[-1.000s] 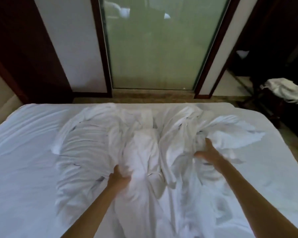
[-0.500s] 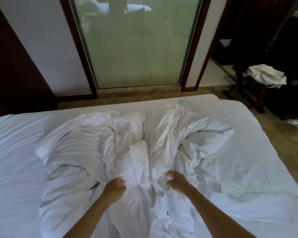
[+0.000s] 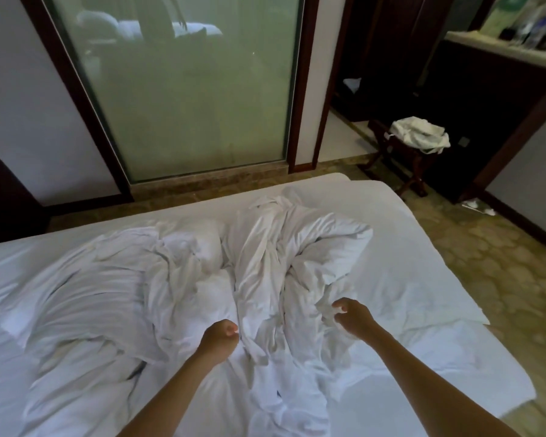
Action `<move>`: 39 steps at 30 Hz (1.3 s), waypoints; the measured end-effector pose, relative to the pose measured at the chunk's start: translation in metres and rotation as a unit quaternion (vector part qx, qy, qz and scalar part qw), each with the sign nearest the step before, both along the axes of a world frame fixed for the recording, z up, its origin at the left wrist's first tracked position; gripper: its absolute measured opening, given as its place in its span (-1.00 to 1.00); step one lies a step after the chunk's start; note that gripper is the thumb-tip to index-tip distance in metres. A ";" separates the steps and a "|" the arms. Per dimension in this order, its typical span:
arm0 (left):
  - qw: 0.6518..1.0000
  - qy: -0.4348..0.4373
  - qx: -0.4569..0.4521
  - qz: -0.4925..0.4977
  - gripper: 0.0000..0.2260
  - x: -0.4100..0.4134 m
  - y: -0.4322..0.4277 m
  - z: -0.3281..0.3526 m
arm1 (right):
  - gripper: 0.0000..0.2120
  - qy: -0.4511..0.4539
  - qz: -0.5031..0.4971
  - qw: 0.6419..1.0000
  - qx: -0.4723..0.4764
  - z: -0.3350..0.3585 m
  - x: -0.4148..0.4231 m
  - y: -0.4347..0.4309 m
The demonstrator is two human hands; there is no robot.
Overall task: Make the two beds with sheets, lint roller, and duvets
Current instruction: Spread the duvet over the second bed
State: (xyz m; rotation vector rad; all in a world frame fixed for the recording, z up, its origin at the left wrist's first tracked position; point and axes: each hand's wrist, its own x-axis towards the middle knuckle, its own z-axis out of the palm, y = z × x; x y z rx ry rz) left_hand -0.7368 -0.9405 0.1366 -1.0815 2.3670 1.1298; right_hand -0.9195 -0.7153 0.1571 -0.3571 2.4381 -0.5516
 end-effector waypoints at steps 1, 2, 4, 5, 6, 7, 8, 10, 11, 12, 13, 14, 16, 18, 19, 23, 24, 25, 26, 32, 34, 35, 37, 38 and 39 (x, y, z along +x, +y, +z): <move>1.000 -0.003 -0.013 -0.002 -0.87 -0.008 0.002 -0.001 | -0.63 0.001 -0.004 1.000 -0.001 -0.001 -0.009 0.007; 1.000 -0.005 -0.022 0.000 -0.86 -0.016 0.006 -0.003 | -0.63 0.001 -0.009 1.000 -0.003 -0.002 -0.017 0.014; 1.000 -0.009 -0.026 0.012 -0.88 -0.035 0.020 -0.004 | -0.64 0.003 -0.017 1.000 -0.007 -0.007 -0.038 0.034; 1.000 -0.010 -0.027 0.013 -0.90 -0.046 0.029 -0.006 | -0.65 0.003 -0.023 1.000 -0.008 -0.010 -0.051 0.045; 1.000 -0.012 -0.026 0.014 -0.90 -0.059 0.041 -0.007 | -0.65 0.002 -0.028 1.000 -0.007 -0.013 -0.065 0.057; 1.000 -0.011 -0.022 0.019 -0.87 -0.072 0.054 -0.009 | -0.65 0.003 -0.030 1.000 -0.005 -0.017 -0.081 0.070; 0.999 -0.010 -0.015 0.027 -0.87 -0.085 0.068 -0.011 | -0.65 0.006 -0.029 1.000 -0.001 -0.020 -0.098 0.082; 0.999 -0.003 -0.006 0.045 -0.86 -0.110 0.100 -0.018 | -0.63 0.014 -0.024 1.000 0.003 -0.027 -0.135 0.106; 0.998 -0.005 -0.004 0.058 -0.84 -0.123 0.117 -0.021 | -0.63 0.020 -0.018 1.000 0.007 -0.030 -0.155 0.119; 0.998 -0.011 0.000 0.068 -0.83 -0.135 0.135 -0.025 | -0.63 0.021 -0.013 1.000 0.013 -0.031 -0.174 0.132; 0.997 -0.020 0.005 0.068 -0.84 -0.145 0.152 -0.030 | -0.62 0.021 -0.008 1.000 0.020 -0.036 -0.193 0.146; 0.997 -0.028 0.012 0.068 -0.86 -0.155 0.169 -0.034 | -0.61 0.019 -0.006 0.999 0.028 -0.040 -0.209 0.160; 0.996 -0.042 0.023 0.076 -0.91 -0.171 0.200 -0.039 | -0.58 0.027 -0.006 0.999 0.036 -0.048 -0.236 0.186; 0.994 -0.050 0.019 0.095 -0.83 -0.185 0.223 -0.044 | -0.56 0.041 -0.046 0.998 0.030 -0.053 -0.259 0.205; 0.992 -0.059 0.014 0.109 -0.74 -0.190 0.232 -0.044 | -0.56 0.045 -0.073 0.996 0.024 -0.054 -0.271 0.212; 0.989 -0.062 0.017 0.136 -0.94 -0.198 0.249 -0.041 | -0.34 -0.026 -0.144 0.989 -0.006 -0.066 -0.311 0.236; 0.989 -0.062 0.013 0.136 -0.95 -0.196 0.247 -0.042 | -0.26 -0.079 -0.157 0.984 -0.030 -0.066 -0.316 0.239; 0.988 -0.069 0.008 0.135 -0.92 -0.194 0.245 -0.042 | -0.23 -0.135 -0.174 0.973 -0.066 -0.071 -0.323 0.243; 0.987 -0.073 0.005 0.140 -0.94 -0.192 0.244 -0.042 | -0.25 -0.182 -0.188 0.961 -0.090 -0.071 -0.326 0.246; 0.981 -0.071 0.017 0.180 -0.77 -0.183 0.240 -0.039 | -0.42 -0.159 -0.164 0.967 -0.109 -0.083 -0.332 0.250; 0.980 -0.060 0.029 0.189 -0.80 -0.184 0.237 -0.036 | -0.49 -0.138 -0.154 0.969 -0.134 -0.076 -0.325 0.239; 0.979 -0.054 0.035 0.192 -0.84 -0.184 0.236 -0.034 | -0.49 -0.116 -0.136 0.974 -0.137 -0.070 -0.322 0.231; 0.980 -0.036 0.048 0.190 -0.86 -0.186 0.232 -0.027 | -0.48 -0.071 -0.088 0.985 -0.133 -0.044 -0.316 0.209; 0.979 -0.027 0.055 0.193 -0.80 -0.185 0.229 -0.023 | -0.47 -0.051 -0.066 0.987 -0.134 -0.027 -0.314 0.196; 0.978 -0.019 0.062 0.199 -0.75 -0.183 0.225 -0.018 | -0.45 -0.036 -0.047 0.988 -0.144 -0.009 -0.312 0.180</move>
